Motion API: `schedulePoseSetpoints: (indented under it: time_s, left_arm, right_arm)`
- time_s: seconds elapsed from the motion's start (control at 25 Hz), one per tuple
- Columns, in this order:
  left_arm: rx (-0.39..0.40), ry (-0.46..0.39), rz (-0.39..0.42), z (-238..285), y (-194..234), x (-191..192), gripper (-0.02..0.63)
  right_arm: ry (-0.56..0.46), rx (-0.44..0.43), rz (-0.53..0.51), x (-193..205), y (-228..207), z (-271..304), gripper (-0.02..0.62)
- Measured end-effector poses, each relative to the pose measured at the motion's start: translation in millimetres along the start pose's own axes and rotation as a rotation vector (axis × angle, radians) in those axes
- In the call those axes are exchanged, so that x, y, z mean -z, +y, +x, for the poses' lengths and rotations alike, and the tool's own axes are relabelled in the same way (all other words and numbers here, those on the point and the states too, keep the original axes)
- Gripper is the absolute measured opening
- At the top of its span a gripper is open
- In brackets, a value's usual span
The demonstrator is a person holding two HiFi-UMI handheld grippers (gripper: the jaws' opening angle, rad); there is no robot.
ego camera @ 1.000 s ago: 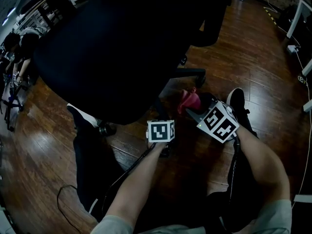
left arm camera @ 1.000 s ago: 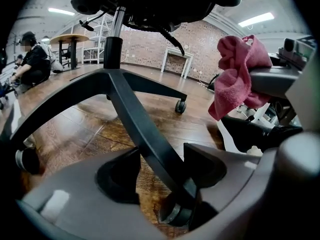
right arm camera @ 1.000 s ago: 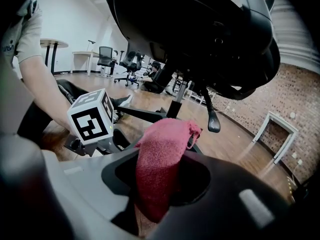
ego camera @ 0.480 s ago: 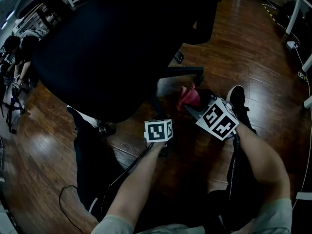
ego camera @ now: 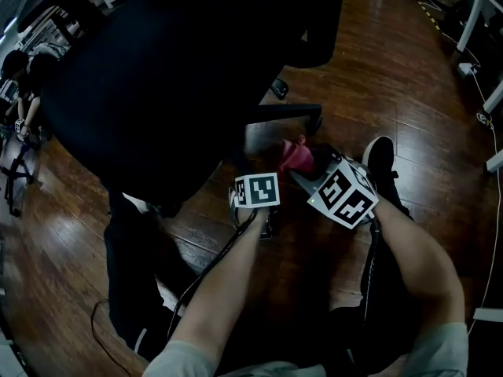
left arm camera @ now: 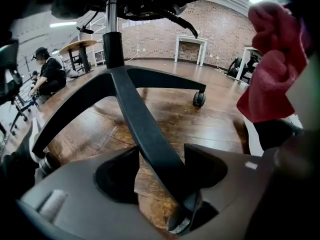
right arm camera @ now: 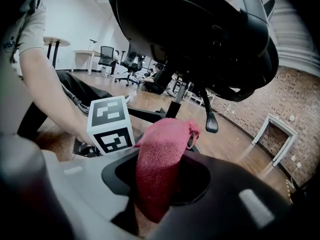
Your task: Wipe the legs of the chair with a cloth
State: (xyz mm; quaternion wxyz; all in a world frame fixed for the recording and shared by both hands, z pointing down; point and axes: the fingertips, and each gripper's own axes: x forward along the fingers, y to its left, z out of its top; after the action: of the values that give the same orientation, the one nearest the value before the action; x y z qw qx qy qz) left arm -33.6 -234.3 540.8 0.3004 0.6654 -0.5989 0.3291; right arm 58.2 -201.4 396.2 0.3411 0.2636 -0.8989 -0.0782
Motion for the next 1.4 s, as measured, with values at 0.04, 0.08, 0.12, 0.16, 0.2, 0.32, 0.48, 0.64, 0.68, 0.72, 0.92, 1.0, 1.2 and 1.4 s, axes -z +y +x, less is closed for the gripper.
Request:
schedulePoseSetpoints:
  time_s: [0.04, 0.08, 0.12, 0.16, 0.2, 0.32, 0.48, 0.64, 0.68, 0.72, 0.92, 1.0, 1.2, 1.4]
  left_arm:
    - [0.010, -0.007, 0.011, -1, -1, 0, 0.293]
    - [0.019, -0.010, 0.019, -2, -3, 0, 0.295]
    - [0.025, -0.010, 0.027, -3, -3, 1, 0.295]
    - [0.029, -0.010, 0.033, -4, -3, 2, 0.295]
    - [0.032, -0.010, 0.040, -5, -2, 3, 0.296]
    - [0.044, -0.017, 0.057, -9, -2, 8, 0.298]
    - [0.066, -0.007, 0.097, -15, 4, 18, 0.300]
    - [0.100, 0.004, 0.151, -21, 17, 26, 0.307]
    - [0.109, 0.006, 0.166, -22, 21, 28, 0.307]
    - [0.115, 0.008, 0.183, -23, 25, 29, 0.307]
    - [0.125, 0.027, 0.307, -29, 64, 37, 0.284]
    - [0.108, 0.035, 0.361, -31, 86, 40, 0.260]
    - [0.065, 0.014, 0.434, -35, 132, 41, 0.206]
    - [0.028, 0.000, 0.472, -34, 164, 40, 0.189]
  right_arm:
    - [0.005, 0.000, -0.001, 1, -1, 0, 0.121]
    - [0.011, 0.001, -0.001, 2, -1, -1, 0.121]
    - [0.015, 0.003, 0.000, 3, -2, -1, 0.121]
    - [0.017, 0.005, 0.002, 3, -2, -1, 0.121]
    - [0.017, 0.005, 0.003, 2, -2, -1, 0.121]
    - [0.024, -0.003, -0.005, 3, 1, -1, 0.121]
    - [0.039, -0.034, -0.018, 4, 13, 6, 0.121]
    - [0.046, -0.051, -0.038, -3, 23, 13, 0.121]
    - [0.043, -0.056, -0.043, -6, 25, 14, 0.121]
    - [0.041, -0.061, -0.046, -8, 26, 14, 0.121]
    - [0.056, -0.081, -0.063, -6, 34, 19, 0.121]
    - [0.068, -0.088, -0.070, -3, 39, 21, 0.121]
    - [0.097, -0.117, -0.098, 1, 55, 30, 0.121]
    - [0.121, -0.147, -0.125, 4, 67, 37, 0.121]
